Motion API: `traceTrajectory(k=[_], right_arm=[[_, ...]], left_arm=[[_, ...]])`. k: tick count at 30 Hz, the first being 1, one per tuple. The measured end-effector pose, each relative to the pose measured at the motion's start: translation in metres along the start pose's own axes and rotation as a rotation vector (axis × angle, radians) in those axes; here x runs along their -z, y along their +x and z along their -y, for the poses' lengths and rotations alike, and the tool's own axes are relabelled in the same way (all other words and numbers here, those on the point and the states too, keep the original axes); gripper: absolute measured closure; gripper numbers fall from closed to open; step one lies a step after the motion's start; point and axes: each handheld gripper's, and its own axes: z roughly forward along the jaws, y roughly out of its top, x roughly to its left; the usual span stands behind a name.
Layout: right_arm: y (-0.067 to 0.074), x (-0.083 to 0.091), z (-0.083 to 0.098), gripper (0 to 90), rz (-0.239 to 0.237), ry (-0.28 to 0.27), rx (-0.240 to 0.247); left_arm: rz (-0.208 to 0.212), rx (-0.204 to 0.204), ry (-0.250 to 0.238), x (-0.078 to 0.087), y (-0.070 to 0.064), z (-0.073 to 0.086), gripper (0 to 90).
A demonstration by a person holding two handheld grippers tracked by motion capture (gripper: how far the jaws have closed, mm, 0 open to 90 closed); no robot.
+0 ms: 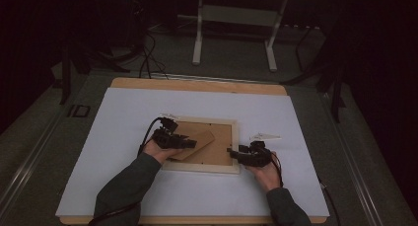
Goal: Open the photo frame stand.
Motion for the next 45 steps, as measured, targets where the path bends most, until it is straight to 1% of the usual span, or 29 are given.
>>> traceTrajectory(k=[4,7,8,10,12,14,18,19,21,24,29,33,37,40,43,45], right_arm=[[-0.002,-0.001,-0.004,45.7,0.002,-0.008,-0.011],[-0.005,-0.002,-0.006,45.5,-0.010,-0.012,-0.035],[-0.005,-0.002,-0.006,45.5,-0.010,-0.012,-0.035],[-0.007,-0.003,-0.008,45.0,-0.018,-0.015,-0.045],[-0.007,-0.004,-0.011,44.3,-0.015,-0.013,-0.049],[-0.007,-0.003,-0.014,42.8,-0.007,-0.019,-0.043],[-0.008,-0.004,-0.018,42.3,-0.012,-0.023,-0.047],[-0.010,-0.004,-0.020,41.7,-0.020,-0.026,-0.064],[-0.010,-0.003,-0.022,41.3,-0.024,-0.027,-0.081],[-0.010,-0.004,-0.025,41.0,-0.021,-0.026,-0.074],[-0.013,-0.004,-0.030,41.5,-0.030,-0.038,-0.088],[-0.015,-0.005,-0.031,41.3,-0.027,-0.030,-0.092],[-0.018,-0.005,-0.033,41.5,-0.033,-0.031,-0.104],[-0.021,-0.005,-0.033,41.8,-0.039,-0.035,-0.122],[-0.022,-0.007,-0.032,41.6,-0.060,-0.027,-0.139],[-0.021,-0.008,-0.032,41.6,-0.061,-0.029,-0.143]], left_arm=[[0.000,-0.010,-0.008,0.002,-0.002,0.001,60.2],[-0.003,-0.016,-0.017,0.003,-0.004,0.002,60.2],[-0.003,-0.016,-0.017,0.003,-0.004,0.002,60.2],[-0.007,-0.028,-0.016,0.004,-0.005,0.002,60.2],[-0.007,-0.038,-0.020,0.005,-0.006,0.002,60.3],[0.000,-0.050,-0.023,0.006,-0.007,0.002,60.3],[0.004,-0.065,-0.030,0.007,-0.007,0.004,60.5],[0.005,-0.066,-0.031,0.008,-0.007,0.004,60.6],[0.008,-0.069,-0.037,0.008,-0.008,0.005,60.7],[0.014,-0.074,-0.033,0.009,-0.008,0.005,60.9],[0.014,-0.086,-0.039,0.011,-0.009,0.006,61.0],[0.019,-0.098,-0.043,0.011,-0.011,0.007,61.0],[0.021,-0.101,-0.045,0.010,-0.011,0.008,61.0],[0.024,-0.108,-0.046,0.010,-0.013,0.009,61.0],[0.023,-0.120,-0.044,0.011,-0.014,0.009,61.1],[0.025,-0.123,-0.046,0.011,-0.014,0.009,61.0]])
